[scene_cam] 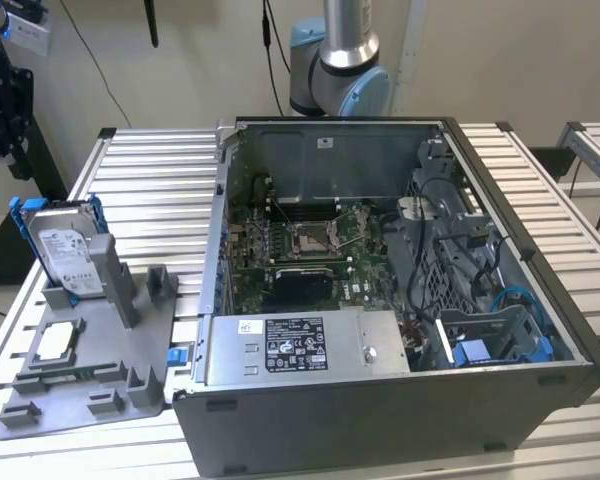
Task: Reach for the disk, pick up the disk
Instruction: 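Pick up the disk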
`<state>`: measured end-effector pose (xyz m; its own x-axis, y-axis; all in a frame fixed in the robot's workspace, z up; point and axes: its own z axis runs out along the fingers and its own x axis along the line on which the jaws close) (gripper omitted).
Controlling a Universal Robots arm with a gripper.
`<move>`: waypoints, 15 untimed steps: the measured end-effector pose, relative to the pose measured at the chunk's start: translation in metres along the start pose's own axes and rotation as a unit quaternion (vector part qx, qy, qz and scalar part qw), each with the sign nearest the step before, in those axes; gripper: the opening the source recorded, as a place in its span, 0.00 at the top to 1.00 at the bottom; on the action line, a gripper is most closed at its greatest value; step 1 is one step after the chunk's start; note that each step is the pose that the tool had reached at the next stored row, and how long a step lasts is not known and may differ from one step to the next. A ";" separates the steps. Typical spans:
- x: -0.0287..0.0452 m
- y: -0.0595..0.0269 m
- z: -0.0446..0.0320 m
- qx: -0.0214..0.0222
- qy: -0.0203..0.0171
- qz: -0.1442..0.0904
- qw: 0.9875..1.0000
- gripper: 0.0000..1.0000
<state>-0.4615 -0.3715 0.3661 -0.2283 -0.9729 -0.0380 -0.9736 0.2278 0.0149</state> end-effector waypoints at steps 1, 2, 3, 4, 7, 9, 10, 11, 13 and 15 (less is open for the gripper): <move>0.0000 0.0000 0.0000 0.000 0.000 -0.010 1.000 1.00; 0.0000 0.0000 0.0000 -0.001 0.000 -0.018 1.000 1.00; 0.0000 0.0000 0.0000 -0.001 0.000 -0.027 1.000 1.00; 0.0000 0.0000 0.0000 -0.001 0.000 -0.036 0.999 1.00; 0.0001 0.0000 0.0000 -0.002 0.001 -0.059 0.998 1.00; 0.0002 0.0001 -0.0001 -0.002 0.001 -0.074 0.997 1.00; 0.0002 0.0001 -0.0001 -0.002 0.001 -0.081 0.997 1.00; 0.0002 0.0001 -0.0001 -0.002 0.001 -0.089 0.996 1.00; 0.0003 0.0002 -0.0001 -0.003 0.001 -0.106 0.994 1.00; 0.0004 0.0002 0.0000 -0.003 0.001 -0.122 0.993 1.00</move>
<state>-0.4618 -0.3719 0.3662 0.0136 -0.9992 -0.0383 -0.9998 -0.0140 0.0114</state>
